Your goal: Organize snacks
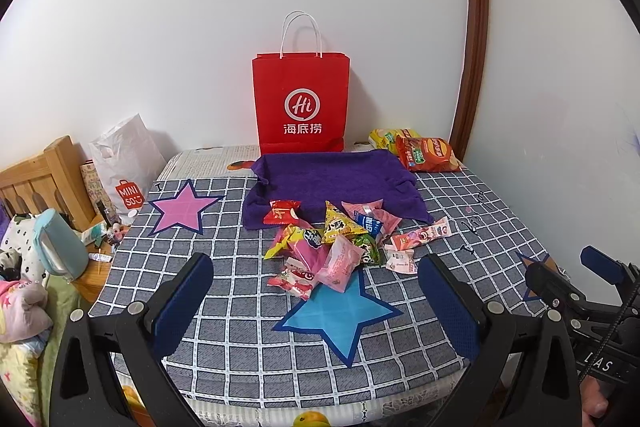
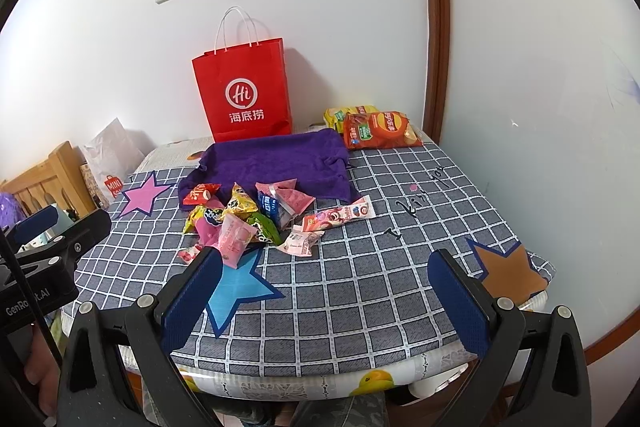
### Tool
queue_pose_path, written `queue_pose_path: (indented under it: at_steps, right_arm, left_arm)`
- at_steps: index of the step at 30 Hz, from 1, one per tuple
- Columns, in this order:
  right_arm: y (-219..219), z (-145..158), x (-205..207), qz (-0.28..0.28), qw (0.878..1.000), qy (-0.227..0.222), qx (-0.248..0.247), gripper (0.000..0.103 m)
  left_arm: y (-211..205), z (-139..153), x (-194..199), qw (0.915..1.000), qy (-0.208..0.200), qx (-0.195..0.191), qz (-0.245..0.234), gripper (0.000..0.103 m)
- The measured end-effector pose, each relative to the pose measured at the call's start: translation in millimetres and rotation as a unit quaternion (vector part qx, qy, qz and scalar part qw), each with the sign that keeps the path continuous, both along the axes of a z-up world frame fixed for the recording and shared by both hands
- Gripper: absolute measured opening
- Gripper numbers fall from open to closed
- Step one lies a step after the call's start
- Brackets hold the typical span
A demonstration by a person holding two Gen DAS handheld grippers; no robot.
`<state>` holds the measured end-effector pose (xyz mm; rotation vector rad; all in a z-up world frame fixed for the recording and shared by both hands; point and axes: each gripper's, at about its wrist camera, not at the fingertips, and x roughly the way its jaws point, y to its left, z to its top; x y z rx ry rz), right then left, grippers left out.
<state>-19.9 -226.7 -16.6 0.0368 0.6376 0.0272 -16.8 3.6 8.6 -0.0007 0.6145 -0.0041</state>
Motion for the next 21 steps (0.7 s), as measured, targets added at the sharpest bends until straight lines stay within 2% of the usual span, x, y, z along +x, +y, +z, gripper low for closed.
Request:
queue_pose_path:
  at_steps: [21]
  right_arm:
    - [2.3,2.7,-3.5,0.003,1.0,-0.006,0.001,0.102]
  left_arm:
    - [-1.3,0.0,-1.0,1.0,-0.001,-0.002,-0.003,0.103]
